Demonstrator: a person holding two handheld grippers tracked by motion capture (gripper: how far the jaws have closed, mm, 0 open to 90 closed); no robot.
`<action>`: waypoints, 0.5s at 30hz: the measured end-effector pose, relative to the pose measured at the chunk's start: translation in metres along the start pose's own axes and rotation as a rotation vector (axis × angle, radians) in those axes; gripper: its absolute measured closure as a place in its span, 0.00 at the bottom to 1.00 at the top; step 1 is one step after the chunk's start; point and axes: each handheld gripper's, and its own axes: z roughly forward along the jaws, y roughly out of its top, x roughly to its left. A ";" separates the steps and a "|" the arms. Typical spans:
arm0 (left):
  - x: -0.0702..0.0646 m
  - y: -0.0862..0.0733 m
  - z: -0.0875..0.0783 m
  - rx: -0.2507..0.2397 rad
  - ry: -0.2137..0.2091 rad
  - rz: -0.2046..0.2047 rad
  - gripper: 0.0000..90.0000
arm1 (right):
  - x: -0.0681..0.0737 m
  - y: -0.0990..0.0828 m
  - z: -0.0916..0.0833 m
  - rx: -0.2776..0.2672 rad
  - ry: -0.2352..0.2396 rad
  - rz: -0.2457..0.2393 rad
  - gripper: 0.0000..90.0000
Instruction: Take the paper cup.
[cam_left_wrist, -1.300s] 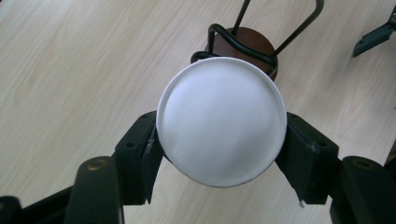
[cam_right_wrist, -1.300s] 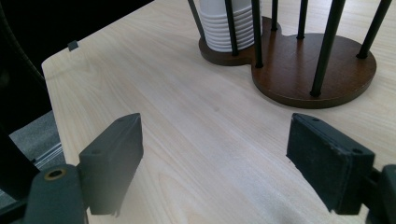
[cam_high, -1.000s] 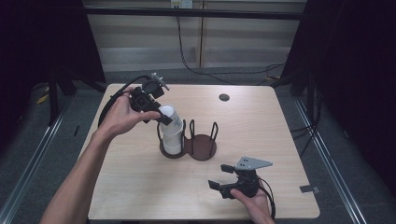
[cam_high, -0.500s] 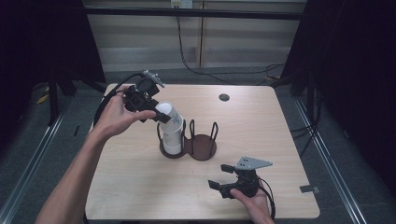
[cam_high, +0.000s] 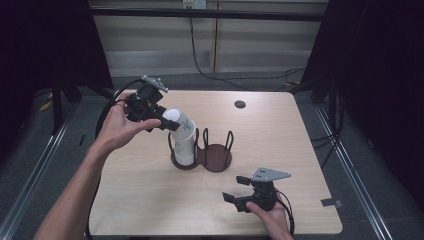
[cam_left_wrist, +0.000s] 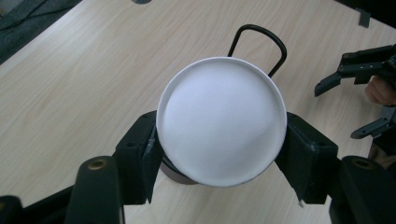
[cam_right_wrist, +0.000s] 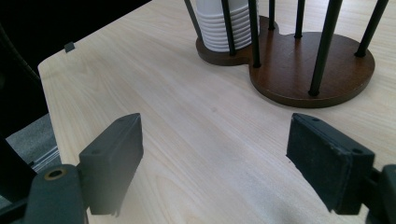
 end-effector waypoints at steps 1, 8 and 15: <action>0.000 -0.001 -0.001 -0.011 0.000 0.007 0.40 | 0.000 0.000 0.000 -0.001 -0.001 0.001 0.20; -0.003 -0.009 -0.005 -0.061 0.010 -0.006 0.40 | 0.000 0.000 0.000 -0.002 -0.003 0.001 0.20; -0.009 -0.019 -0.009 -0.112 0.025 0.005 0.41 | 0.000 0.000 0.001 -0.001 -0.011 0.005 0.20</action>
